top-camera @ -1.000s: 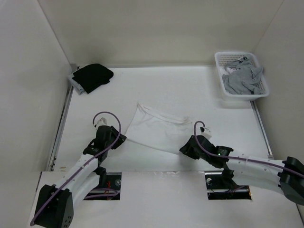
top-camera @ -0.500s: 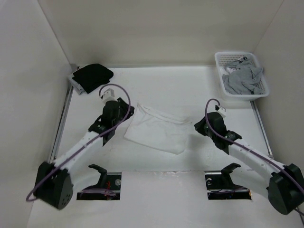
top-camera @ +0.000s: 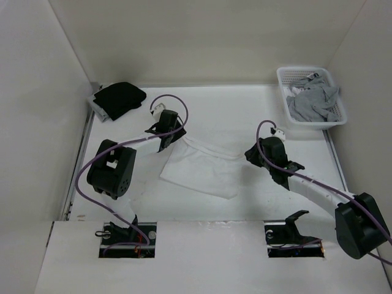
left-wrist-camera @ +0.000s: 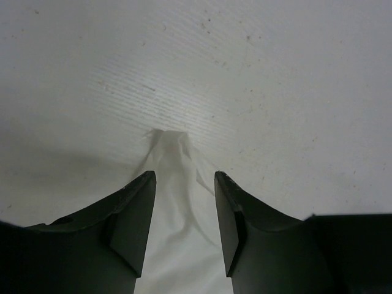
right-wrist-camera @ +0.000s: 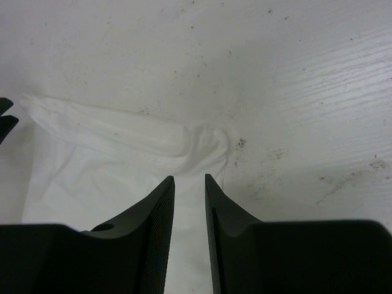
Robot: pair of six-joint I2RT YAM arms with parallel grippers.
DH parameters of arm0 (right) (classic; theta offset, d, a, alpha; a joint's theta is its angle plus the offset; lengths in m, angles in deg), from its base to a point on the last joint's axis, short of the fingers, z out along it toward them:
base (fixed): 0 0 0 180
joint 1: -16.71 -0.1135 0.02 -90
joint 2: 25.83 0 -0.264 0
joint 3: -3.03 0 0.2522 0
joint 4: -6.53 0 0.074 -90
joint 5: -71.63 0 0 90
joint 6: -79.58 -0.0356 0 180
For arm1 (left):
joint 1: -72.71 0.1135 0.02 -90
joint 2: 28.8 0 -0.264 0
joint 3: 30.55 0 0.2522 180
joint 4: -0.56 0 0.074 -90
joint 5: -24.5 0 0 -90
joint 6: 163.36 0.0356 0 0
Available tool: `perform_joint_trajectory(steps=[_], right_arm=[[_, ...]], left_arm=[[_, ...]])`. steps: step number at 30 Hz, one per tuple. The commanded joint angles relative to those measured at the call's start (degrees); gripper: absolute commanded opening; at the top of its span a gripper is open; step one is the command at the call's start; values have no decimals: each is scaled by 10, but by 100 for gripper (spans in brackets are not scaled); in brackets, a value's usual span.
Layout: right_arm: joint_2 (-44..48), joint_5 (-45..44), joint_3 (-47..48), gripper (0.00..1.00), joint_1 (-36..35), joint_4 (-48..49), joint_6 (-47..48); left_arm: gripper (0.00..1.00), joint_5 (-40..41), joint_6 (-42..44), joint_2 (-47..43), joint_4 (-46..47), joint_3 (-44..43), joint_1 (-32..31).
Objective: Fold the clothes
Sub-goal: Fold the tank top
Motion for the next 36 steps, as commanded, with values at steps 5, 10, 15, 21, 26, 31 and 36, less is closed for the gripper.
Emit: perform_joint_trajectory(steps=[5, 10, 15, 21, 26, 31, 36], right_arm=[[-10, 20, 11, 32, -17, 61, 10], [1, 27, 10, 34, -17, 61, 13], [-12, 31, 11, 34, -15, 68, 14], [-51, 16, 18, 41, -15, 69, 18], [-66, -4, 32, 42, -16, 67, 27], [-67, -14, 32, 43, -16, 66, 32], [-61, -24, 28, 45, -9, 65, 35]], left_arm=[[41, 71, 0, 50, -4, -80, -6], [41, 83, 14, 68, -25, -90, -7], [39, 94, 15, 80, -23, -96, -7], [37, 88, 20, 97, -26, -116, -9], [34, 87, 21, 89, -27, -118, -14], [29, 86, 21, 89, -28, -118, -21], [18, 90, 23, 90, -29, -121, -22]])
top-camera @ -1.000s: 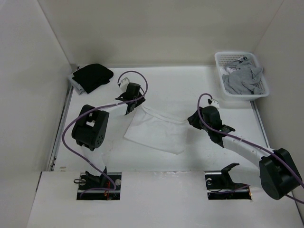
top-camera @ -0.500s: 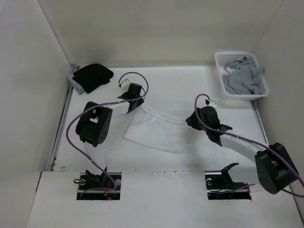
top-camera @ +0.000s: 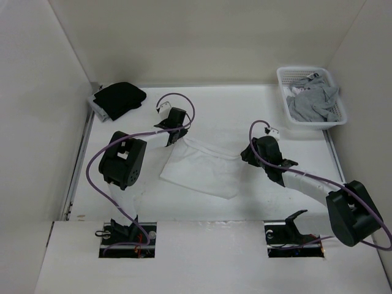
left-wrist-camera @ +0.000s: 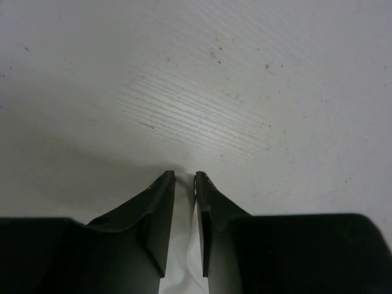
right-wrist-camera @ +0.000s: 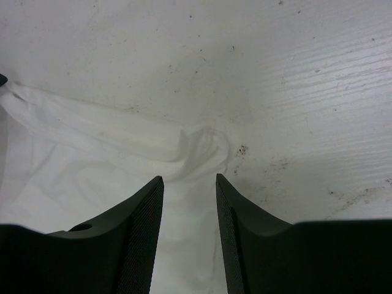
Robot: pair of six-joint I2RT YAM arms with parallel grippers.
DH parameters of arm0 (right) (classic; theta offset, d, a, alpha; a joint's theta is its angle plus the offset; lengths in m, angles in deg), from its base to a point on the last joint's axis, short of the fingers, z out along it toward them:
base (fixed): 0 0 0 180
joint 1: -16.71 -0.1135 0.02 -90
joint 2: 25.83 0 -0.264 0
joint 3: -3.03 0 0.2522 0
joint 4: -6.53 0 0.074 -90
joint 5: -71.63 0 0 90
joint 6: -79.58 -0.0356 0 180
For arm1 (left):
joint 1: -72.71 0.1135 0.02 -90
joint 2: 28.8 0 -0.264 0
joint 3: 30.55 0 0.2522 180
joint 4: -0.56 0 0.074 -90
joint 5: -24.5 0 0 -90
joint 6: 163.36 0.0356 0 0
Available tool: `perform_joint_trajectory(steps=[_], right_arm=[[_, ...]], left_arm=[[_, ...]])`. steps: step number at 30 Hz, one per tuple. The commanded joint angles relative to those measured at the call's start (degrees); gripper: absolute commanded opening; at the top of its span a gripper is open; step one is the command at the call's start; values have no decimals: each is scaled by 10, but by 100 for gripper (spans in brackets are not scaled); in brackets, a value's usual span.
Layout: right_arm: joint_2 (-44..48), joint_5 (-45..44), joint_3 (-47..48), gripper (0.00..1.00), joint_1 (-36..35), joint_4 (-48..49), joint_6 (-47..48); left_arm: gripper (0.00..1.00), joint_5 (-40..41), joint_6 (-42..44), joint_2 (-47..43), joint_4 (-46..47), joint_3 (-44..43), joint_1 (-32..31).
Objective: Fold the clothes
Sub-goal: Fold the tank top
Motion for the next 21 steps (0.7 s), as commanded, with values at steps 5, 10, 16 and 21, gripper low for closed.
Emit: perform_joint_trajectory(steps=[5, 10, 16, 21], right_arm=[[-10, -33, 36, 49, 0, 24, 25], [-45, -30, 65, 49, 0, 24, 29], [-110, -30, 104, 46, 0, 21, 30], [-134, -66, 121, 43, 0, -6, 29]], left_arm=[[10, 13, 19, -10, 4, -30, -3], [5, 14, 22, -20, 4, -20, -3], [4, 14, 22, -33, 11, -4, -3], [4, 11, 22, -43, 18, 5, -3]])
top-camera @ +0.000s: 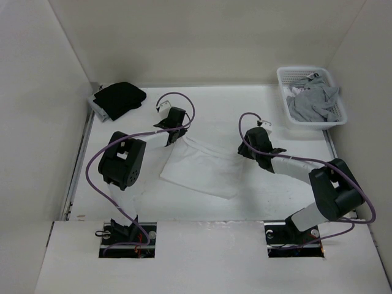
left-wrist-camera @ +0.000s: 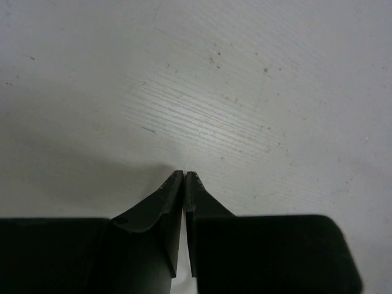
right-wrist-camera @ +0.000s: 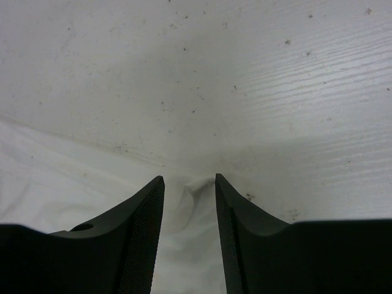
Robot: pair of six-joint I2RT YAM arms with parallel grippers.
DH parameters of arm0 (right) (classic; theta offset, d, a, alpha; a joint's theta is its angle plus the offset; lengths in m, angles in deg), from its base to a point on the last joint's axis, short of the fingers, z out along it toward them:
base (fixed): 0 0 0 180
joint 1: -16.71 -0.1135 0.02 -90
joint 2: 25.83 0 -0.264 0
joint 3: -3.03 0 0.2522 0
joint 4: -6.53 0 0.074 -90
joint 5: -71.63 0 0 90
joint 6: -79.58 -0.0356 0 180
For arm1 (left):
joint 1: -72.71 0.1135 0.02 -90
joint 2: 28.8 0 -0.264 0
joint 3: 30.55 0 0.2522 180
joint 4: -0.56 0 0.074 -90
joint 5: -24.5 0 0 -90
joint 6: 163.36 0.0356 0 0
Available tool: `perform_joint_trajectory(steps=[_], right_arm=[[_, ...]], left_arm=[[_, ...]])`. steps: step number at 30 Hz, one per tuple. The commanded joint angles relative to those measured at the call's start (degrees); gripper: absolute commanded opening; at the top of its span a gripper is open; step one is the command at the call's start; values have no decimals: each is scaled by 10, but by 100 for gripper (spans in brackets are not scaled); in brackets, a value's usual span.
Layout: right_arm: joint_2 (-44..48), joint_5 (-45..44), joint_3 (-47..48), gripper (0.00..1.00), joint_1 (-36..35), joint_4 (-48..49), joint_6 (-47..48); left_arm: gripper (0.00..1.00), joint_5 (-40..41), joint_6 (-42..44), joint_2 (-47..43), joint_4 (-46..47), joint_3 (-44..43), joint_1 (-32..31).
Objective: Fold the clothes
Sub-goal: Fold the tank top
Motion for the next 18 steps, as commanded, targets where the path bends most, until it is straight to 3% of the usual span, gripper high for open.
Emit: perform_joint_trajectory(steps=[1, 10, 14, 18], right_arm=[[-5, -37, 26, 42, -1, -1, 7], [-7, -34, 23, 6, -1, 2, -1], [47, -54, 7, 0, -13, 23, 0], [182, -93, -5, 0, -45, -1, 20]], left_arm=[[4, 6, 7, -43, 22, 9, -2], [4, 4, 5, -51, 33, 25, -3], [1, 1, 4, -90, 47, 50, -3], [0, 5, 1, -215, 60, 107, -6]])
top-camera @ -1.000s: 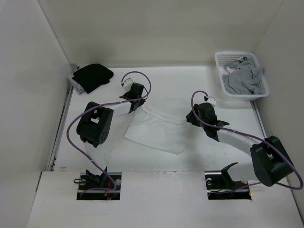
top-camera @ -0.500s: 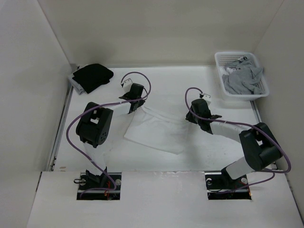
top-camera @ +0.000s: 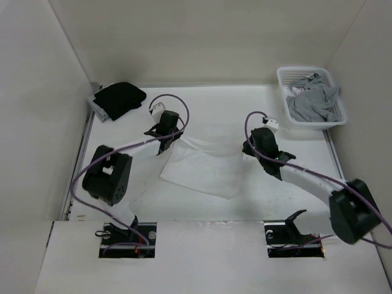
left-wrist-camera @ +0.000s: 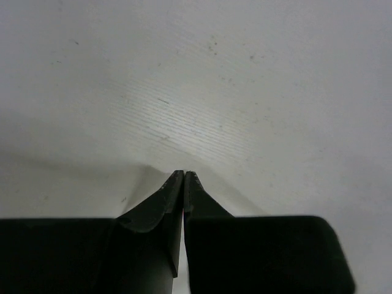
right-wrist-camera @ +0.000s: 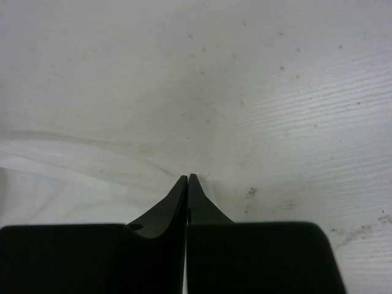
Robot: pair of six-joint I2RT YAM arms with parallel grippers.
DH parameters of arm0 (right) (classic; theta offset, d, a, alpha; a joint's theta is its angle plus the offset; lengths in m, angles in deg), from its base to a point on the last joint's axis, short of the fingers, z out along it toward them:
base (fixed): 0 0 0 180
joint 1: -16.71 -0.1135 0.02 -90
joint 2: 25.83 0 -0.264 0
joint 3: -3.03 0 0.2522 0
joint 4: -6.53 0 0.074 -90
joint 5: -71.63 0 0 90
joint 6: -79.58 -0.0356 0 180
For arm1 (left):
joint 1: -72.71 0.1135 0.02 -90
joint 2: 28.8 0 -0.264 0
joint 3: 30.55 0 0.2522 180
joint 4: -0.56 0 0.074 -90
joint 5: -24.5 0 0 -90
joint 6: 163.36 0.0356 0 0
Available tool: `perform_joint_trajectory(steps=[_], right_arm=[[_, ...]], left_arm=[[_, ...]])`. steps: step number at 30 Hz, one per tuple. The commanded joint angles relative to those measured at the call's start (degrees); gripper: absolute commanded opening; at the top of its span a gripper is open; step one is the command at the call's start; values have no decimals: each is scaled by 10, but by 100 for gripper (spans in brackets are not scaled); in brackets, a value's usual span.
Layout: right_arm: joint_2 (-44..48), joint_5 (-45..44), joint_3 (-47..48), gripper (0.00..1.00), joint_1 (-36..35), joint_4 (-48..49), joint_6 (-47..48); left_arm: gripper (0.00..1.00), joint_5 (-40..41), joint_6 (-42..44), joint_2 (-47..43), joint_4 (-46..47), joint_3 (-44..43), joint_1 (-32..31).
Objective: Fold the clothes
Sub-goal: Fold the tank top
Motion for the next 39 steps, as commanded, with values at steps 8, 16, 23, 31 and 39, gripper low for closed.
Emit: perform_joint_trajectory(steps=[8, 16, 23, 31, 39], right_arm=[[345, -164, 119, 0, -149, -189, 78], [374, -424, 314, 0, -439, -284, 168], [330, -485, 362, 0, -557, -186, 290], [247, -137, 331, 0, -233, -168, 201], [40, 96, 466, 0, 18, -124, 135]], left_arm=[[0, 70, 21, -454, -34, 89, -40], [0, 119, 60, -620, -112, -1, -109], [0, 130, 100, -597, -89, -47, -156], [0, 47, 77, -434, -32, -30, -28], [0, -60, 39, -240, -20, -227, 79]])
